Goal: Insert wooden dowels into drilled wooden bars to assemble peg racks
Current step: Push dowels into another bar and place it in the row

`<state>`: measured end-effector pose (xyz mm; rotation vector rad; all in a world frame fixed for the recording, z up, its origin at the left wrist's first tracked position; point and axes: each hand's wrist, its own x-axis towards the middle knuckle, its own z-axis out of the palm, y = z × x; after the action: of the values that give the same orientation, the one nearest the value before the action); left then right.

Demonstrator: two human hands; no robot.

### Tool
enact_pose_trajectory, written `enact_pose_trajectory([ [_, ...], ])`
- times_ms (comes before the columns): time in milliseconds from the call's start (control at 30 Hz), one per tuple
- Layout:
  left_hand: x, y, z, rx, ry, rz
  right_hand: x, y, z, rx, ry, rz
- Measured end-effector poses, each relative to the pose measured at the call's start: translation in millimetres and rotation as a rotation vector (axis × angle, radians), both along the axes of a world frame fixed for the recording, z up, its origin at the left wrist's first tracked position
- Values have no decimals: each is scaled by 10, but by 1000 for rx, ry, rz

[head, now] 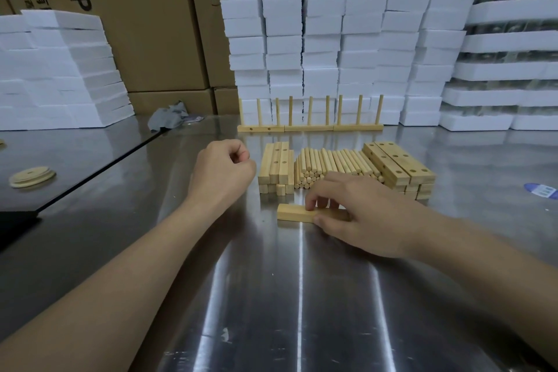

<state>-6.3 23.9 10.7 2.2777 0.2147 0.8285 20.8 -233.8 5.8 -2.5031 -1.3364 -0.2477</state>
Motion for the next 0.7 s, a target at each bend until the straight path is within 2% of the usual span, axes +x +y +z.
enact_pose_trajectory([
  [233, 25, 6, -33, -20, -45, -31, -12, -41, 83, -71, -24, -25],
  [333, -5, -31, -10, -11, -94, -184, 11, -126, 173, -125, -20, -87],
  [400, -35, -67, 4, 63, -84, -314, 38, -193, 232, -177, 15, -134],
  [467, -58, -118, 1, 183, -15, -412, 61, -249, 272, -226, 52, -179],
  [567, -60, -196, -61, 285, 188, -552, 83, -278, 294, -250, 85, -206],
  [700, -37, -209, -96, 356, 302, -576, 92, -269, 295, -246, 93, -203],
])
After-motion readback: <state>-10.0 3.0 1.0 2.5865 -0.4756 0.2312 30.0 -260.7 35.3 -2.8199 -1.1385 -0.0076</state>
